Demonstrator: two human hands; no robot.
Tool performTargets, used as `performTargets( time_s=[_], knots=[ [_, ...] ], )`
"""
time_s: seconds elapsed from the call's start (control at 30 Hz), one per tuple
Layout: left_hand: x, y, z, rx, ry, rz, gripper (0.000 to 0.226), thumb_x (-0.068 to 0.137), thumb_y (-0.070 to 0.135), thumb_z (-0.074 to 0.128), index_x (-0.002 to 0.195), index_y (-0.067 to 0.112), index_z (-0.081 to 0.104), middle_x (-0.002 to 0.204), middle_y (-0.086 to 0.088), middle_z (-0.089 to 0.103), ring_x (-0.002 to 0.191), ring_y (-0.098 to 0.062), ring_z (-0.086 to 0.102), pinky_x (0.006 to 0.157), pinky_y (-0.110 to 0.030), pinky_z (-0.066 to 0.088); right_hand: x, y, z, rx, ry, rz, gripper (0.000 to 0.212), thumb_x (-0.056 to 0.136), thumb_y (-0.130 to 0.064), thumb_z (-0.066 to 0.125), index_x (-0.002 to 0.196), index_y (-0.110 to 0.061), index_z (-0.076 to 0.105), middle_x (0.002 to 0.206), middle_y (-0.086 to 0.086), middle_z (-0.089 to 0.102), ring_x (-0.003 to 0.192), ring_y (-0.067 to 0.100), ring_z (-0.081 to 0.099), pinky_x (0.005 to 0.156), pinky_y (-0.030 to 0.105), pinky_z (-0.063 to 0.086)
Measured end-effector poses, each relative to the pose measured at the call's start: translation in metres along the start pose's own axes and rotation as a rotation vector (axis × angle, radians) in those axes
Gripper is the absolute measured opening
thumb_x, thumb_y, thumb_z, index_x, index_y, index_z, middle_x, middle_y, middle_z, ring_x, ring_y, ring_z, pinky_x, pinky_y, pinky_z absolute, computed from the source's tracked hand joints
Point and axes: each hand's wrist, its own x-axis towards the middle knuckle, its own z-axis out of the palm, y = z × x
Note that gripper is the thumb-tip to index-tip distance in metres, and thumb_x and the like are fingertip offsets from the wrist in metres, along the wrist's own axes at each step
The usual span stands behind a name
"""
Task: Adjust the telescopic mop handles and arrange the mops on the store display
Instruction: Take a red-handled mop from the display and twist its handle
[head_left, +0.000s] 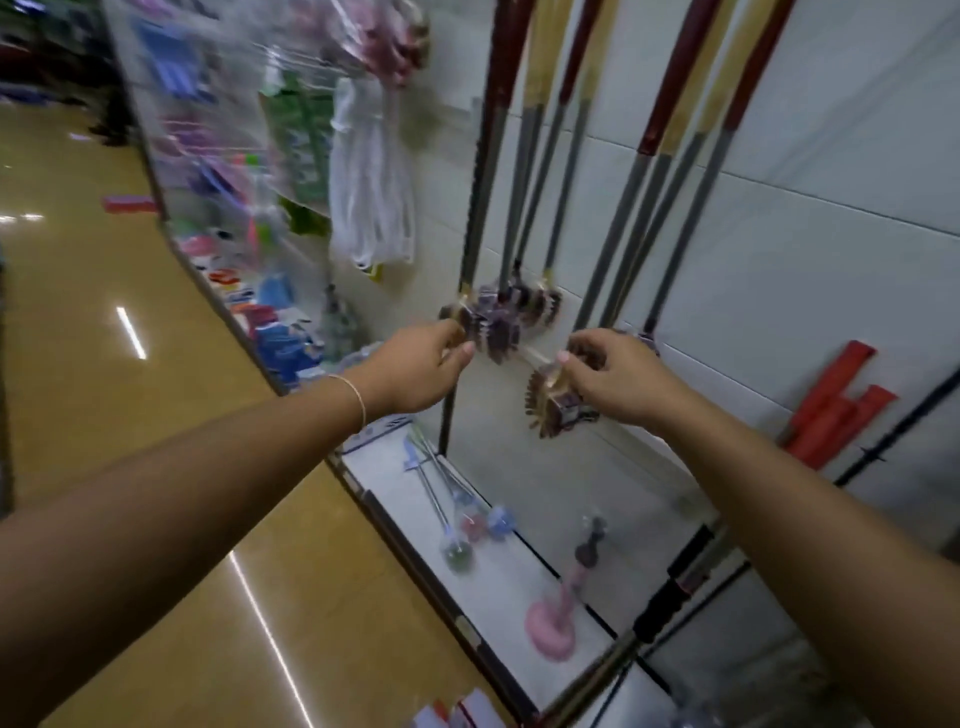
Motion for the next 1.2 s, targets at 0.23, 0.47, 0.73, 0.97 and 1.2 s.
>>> performTargets(
  time_s=[0.23,0.47,0.73,0.97,1.2],
  knots=[
    [0.059,0.007,0.058,-0.138,-0.141,0.248,0.034,0.098,0.033,0.048,0.120,0.009,0.058,0.115,-0.012,0.065,0.104,-0.028,0.061,0.088,-0.037,0.049,-0.004,0.044,0.022,-0.031,0.066,0.267,0.048,0.097,-0.041,0.055,0.136,-0.013,0.055,0.139,0.006,0.058,0.127,0.024,0.053,0.097,0.024,0.038],
    [0.081,0.037,0.124,-0.230,-0.278,0.393,0.030,0.097,0.031,0.050,0.117,0.009,0.058,0.103,-0.012,0.067,0.096,-0.030,0.061,0.078,-0.031,0.044,-0.033,0.081,0.029,-0.018,0.111,0.486,0.052,0.097,-0.041,0.055,0.139,-0.011,0.052,0.141,0.009,0.056,0.129,0.025,0.052,0.104,0.029,0.038],
    [0.075,0.079,0.191,-0.249,-0.477,0.429,0.044,0.097,0.030,0.050,0.134,0.008,0.049,0.127,-0.016,0.061,0.115,-0.027,0.059,0.095,-0.032,0.045,-0.092,0.132,0.041,0.013,0.094,0.670,0.054,0.100,-0.040,0.050,0.143,-0.008,0.047,0.136,0.012,0.058,0.120,0.025,0.057,0.090,0.025,0.040],
    [0.056,0.099,0.251,-0.198,-0.579,0.377,0.044,0.097,0.029,0.050,0.136,0.008,0.046,0.127,-0.017,0.060,0.112,-0.031,0.057,0.090,-0.032,0.043,-0.114,0.194,0.056,0.099,0.076,0.738,0.051,0.101,-0.041,0.049,0.142,-0.011,0.048,0.146,0.012,0.050,0.133,0.028,0.047,0.105,0.037,0.040],
    [0.027,0.106,0.307,-0.196,-0.588,0.269,0.040,0.097,0.025,0.050,0.133,0.008,0.049,0.125,-0.017,0.061,0.109,-0.030,0.057,0.086,-0.027,0.040,-0.095,0.268,0.094,0.266,0.088,0.839,0.047,0.099,-0.038,0.053,0.134,-0.007,0.053,0.135,0.012,0.056,0.124,0.029,0.053,0.095,0.032,0.041]
  ],
)
